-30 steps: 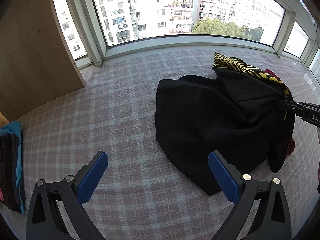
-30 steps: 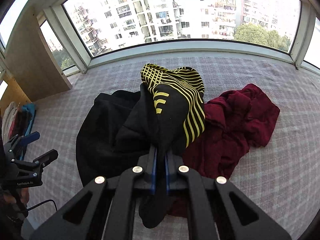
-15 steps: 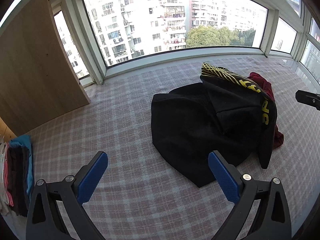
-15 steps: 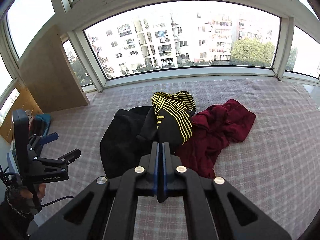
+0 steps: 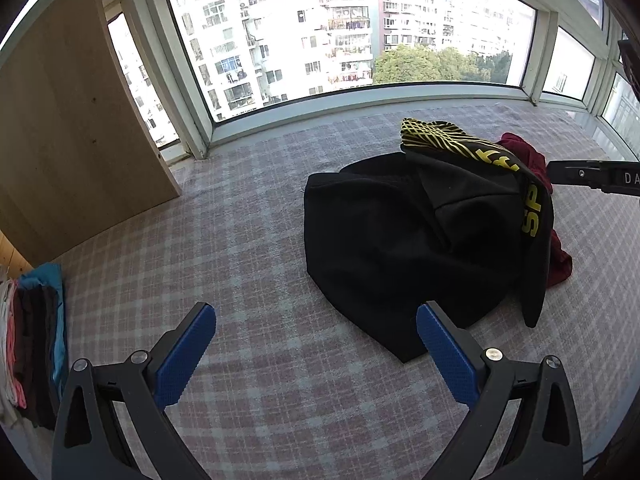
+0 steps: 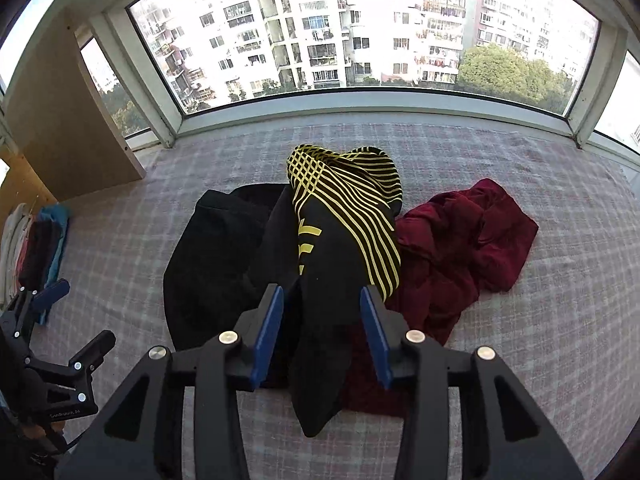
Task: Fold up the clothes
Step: 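Grasp the yellow-striped black pants waistband with the right gripper, then pull the black pants out of the heap with the right gripper while the left gripper grasps the pants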
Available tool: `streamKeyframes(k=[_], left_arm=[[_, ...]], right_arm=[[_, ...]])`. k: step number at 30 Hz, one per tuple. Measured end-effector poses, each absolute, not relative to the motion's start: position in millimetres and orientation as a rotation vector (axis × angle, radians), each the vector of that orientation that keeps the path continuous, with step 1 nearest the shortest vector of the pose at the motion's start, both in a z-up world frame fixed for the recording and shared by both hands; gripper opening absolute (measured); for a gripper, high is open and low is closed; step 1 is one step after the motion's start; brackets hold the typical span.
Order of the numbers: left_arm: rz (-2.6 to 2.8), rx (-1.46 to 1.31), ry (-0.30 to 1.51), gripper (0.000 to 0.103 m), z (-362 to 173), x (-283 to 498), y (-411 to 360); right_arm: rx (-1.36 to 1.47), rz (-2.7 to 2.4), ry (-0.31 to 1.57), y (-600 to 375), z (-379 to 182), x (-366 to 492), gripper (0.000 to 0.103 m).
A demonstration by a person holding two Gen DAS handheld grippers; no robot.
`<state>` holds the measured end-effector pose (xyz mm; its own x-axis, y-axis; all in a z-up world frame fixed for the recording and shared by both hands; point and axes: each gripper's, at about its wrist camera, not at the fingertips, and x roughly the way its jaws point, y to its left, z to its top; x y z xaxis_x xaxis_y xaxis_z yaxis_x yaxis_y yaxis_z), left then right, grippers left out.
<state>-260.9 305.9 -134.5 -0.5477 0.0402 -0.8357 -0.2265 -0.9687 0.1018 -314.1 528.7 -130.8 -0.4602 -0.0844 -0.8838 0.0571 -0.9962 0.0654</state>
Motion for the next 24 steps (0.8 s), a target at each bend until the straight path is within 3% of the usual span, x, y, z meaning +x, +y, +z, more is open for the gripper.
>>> streamKeyframes(k=[3, 4, 5, 9, 16, 20, 24], left_arm=[[2.619, -1.436, 0.289, 0.101, -143, -267, 301], [2.617, -1.447, 0.281, 0.101, -146, -270, 300], [2.615, -1.459, 0.274, 0.101, -149, -273, 299], [2.592, -1.502, 0.261, 0.095, -162, -284, 299], [2.589, -1.543, 0.238, 0.094, -169, -302, 291], [2.595, -1.505, 0.238, 0.094, -160, -304, 286], [2.562, -1.482, 0.236, 0.094, -157, -312, 291]], right_arm=[[1.677, -2.604, 0.085, 521, -155, -333, 0.039], [1.685, -2.592, 0.065, 524, -159, -335, 0.019], [1.686, -2.579, 0.033, 528, -162, -335, 0.005], [1.589, -2.634, -0.051, 543, -146, -321, 0.005], [1.305, -2.704, -0.393, 582, -64, -238, 0.004], [1.453, -2.711, -0.575, 625, -76, -152, 0.004], [1.972, -2.613, -0.611, 660, -153, -87, 0.009]])
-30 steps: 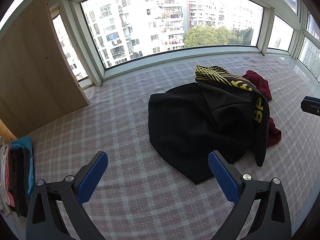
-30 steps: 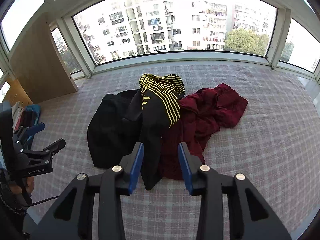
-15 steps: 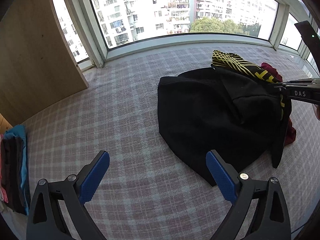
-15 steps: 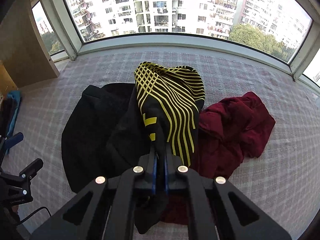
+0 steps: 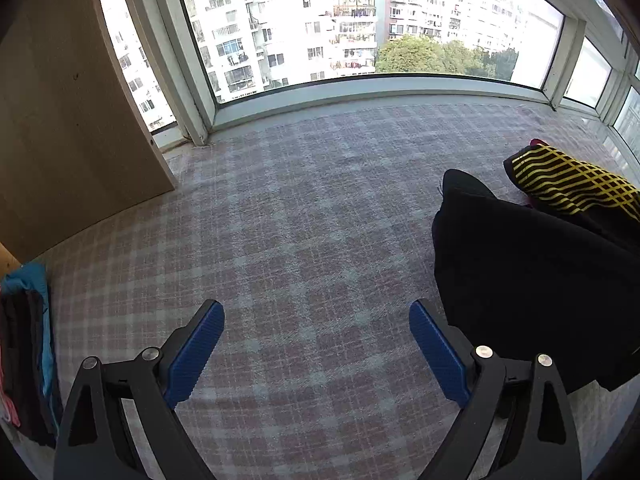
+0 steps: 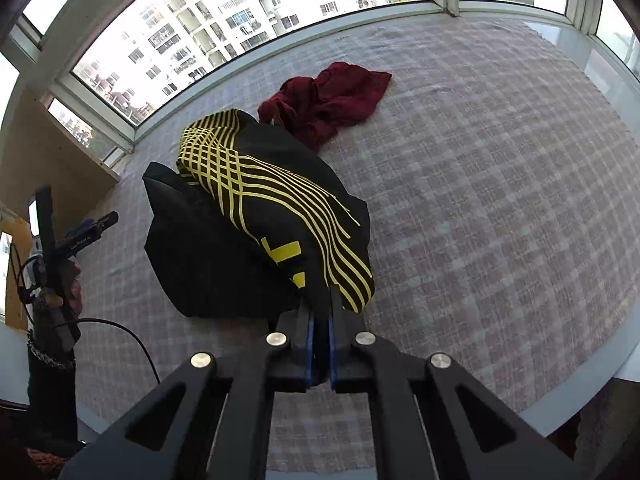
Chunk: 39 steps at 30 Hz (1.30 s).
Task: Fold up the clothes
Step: 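Pull the black pants out of the heap with the right gripper while the left gripper grasps the pants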
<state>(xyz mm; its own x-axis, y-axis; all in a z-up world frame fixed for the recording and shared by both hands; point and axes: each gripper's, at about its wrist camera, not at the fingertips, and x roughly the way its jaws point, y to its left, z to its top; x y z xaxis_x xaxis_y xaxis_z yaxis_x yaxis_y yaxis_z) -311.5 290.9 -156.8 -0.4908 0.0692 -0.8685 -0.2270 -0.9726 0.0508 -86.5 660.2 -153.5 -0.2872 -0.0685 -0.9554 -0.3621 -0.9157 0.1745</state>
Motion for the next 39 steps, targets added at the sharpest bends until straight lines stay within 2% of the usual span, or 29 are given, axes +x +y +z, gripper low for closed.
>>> streamKeyframes(k=[3, 6, 7, 8, 10, 15, 18, 22, 24, 25, 26, 28, 29, 31, 32, 33, 37, 39], left_arm=[[2.496, -1.477, 0.255, 0.094, -164, -321, 312], [2.398, -1.473, 0.266, 0.094, -170, -318, 335], [2.371, -1.468, 0.274, 0.094, -171, -314, 342], [2.345, -1.463, 0.283, 0.094, -172, -310, 349], [2.309, -1.46, 0.318, 0.094, -175, -300, 356], [2.322, -1.512, 0.444, 0.094, -190, -293, 364], [2.32, -1.552, 0.427, 0.094, -196, -292, 358], [2.288, -1.527, 0.356, 0.094, -185, -277, 346], [2.266, -1.49, 0.364, 0.094, -181, -272, 347], [2.261, -1.471, 0.395, 0.094, -181, -272, 351], [2.263, -1.457, 0.434, 0.094, -183, -274, 357], [2.231, -1.447, 0.472, 0.094, -189, -279, 371], [2.199, -1.45, 0.475, 0.09, -194, -283, 378], [2.136, -1.458, 0.479, 0.065, -204, -289, 393], [2.097, -1.502, 0.474, 0.033, -212, -292, 399], [2.058, -1.554, 0.448, 0.012, -220, -295, 402], [2.068, -1.548, 0.376, 0.009, -209, -294, 392], [2.083, -1.529, 0.341, 0.008, -196, -290, 377]], right_arm=[[-1.811, 2.154, 0.51, 675, -178, -73, 0.009], [-1.682, 2.3, 0.405, 666, -144, -90, 0.014], [-1.666, 2.36, 0.358, 657, -132, -102, 0.025], [-1.658, 2.417, 0.311, 647, -121, -116, 0.041], [-1.647, 2.546, 0.208, 619, -105, -148, 0.055], [-1.806, 2.711, -0.137, 538, -118, -215, 0.057], [-1.906, 2.707, -0.346, 498, -144, -232, 0.057], [-1.958, 2.622, -0.437, 490, -180, -243, 0.057], [-1.966, 2.604, -0.373, 502, -187, -246, 0.048], [-1.97, 2.608, -0.313, 511, -185, -246, 0.019], [-1.974, 2.611, -0.254, 519, -184, -246, 0.003], [-1.956, 2.616, -0.161, 536, -178, -244, 0.002], [-1.925, 2.62, -0.138, 545, -172, -241, 0.002], [-1.844, 2.602, -0.086, 570, -156, -231, 0.002], [-1.804, 2.594, -0.045, 585, -149, -226, 0.002], [-1.764, 2.575, -0.009, 601, -142, -219, 0.002], [-1.615, 2.429, 0.217, 679, -122, -179, 0.002], [-1.621, 2.282, 0.235, 708, -133, -156, 0.002]])
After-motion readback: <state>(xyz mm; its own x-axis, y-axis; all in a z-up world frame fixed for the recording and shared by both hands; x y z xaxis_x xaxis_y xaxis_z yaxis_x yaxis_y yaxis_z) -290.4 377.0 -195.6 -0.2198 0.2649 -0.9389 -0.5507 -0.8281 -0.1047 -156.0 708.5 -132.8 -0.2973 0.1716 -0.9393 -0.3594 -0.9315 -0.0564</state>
